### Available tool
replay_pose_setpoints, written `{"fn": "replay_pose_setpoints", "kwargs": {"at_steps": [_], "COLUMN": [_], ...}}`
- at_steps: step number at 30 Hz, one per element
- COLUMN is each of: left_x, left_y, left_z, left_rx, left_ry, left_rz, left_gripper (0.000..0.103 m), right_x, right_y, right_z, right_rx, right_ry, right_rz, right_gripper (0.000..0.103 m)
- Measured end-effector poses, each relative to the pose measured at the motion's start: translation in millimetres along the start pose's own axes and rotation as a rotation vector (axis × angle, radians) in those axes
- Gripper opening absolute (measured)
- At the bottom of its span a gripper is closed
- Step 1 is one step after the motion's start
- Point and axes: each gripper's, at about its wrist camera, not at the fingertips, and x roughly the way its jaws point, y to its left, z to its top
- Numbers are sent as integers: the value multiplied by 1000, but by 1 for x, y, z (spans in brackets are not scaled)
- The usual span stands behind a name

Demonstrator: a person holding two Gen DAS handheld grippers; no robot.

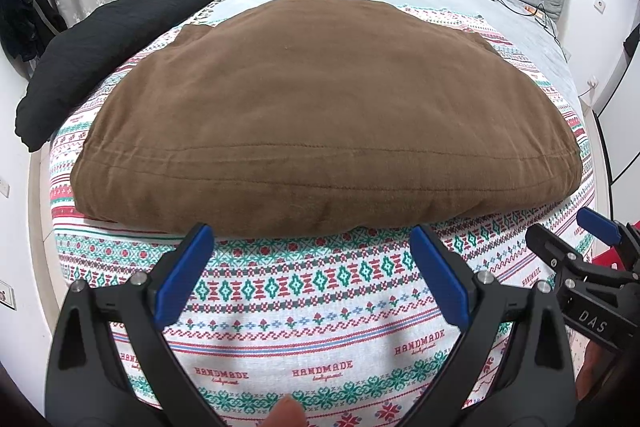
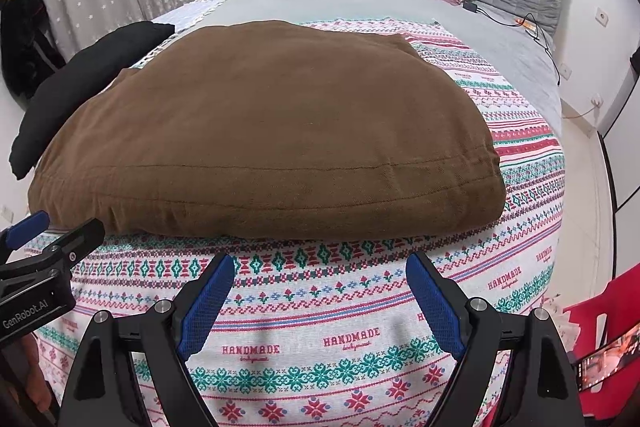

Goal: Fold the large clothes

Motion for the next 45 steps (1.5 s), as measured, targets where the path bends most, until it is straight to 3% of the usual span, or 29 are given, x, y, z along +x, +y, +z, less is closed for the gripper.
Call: {"fn": "replay_pose_setpoints", "kwargs": {"at_steps": [45], "left_x": [4], "left_y": [14], "left_z": [0], "left_rx": [-6], "left_ry": [39], "left_rz": [8], "left_gripper": [98], "right_x": [1], "right_y": [-4], "right_z": [-1], "right_rx": [5], "right_ry": [5], "right_rz": [-5], "right_gripper": [89]}}
